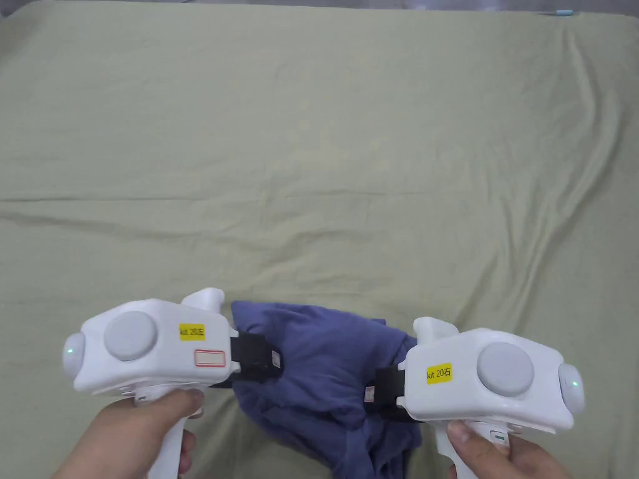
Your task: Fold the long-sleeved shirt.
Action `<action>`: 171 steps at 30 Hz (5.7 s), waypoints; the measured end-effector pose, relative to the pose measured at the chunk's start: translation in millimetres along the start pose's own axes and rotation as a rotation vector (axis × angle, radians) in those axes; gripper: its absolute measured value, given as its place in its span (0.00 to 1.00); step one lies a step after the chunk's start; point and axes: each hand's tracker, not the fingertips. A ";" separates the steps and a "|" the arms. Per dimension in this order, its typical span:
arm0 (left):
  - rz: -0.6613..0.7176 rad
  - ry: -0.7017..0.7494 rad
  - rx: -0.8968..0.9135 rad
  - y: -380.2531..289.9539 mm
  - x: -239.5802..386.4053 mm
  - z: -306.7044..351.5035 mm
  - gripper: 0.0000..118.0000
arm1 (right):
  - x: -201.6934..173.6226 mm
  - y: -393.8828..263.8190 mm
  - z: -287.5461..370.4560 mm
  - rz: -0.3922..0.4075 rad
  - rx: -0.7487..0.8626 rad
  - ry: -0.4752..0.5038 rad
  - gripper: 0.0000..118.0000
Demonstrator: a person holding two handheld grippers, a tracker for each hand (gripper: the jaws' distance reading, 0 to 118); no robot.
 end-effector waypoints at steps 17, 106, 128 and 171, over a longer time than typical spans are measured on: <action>0.314 0.335 0.356 -15.5 -167.0 242.4 0.08 | -263.9 -2.7 -29.0 0.266 0.000 0.203 0.00; -0.587 0.323 1.146 -124.9 347.0 288.7 1.00 | -93.3 -65.0 415.6 0.351 1.070 -0.213 1.00; -0.557 0.304 1.110 -121.2 335.3 292.5 1.00 | -95.5 -65.0 412.0 0.331 1.053 -0.208 1.00; -0.538 0.339 1.066 -107.4 319.1 282.6 1.00 | -94.9 -55.7 390.2 0.339 1.054 -0.227 1.00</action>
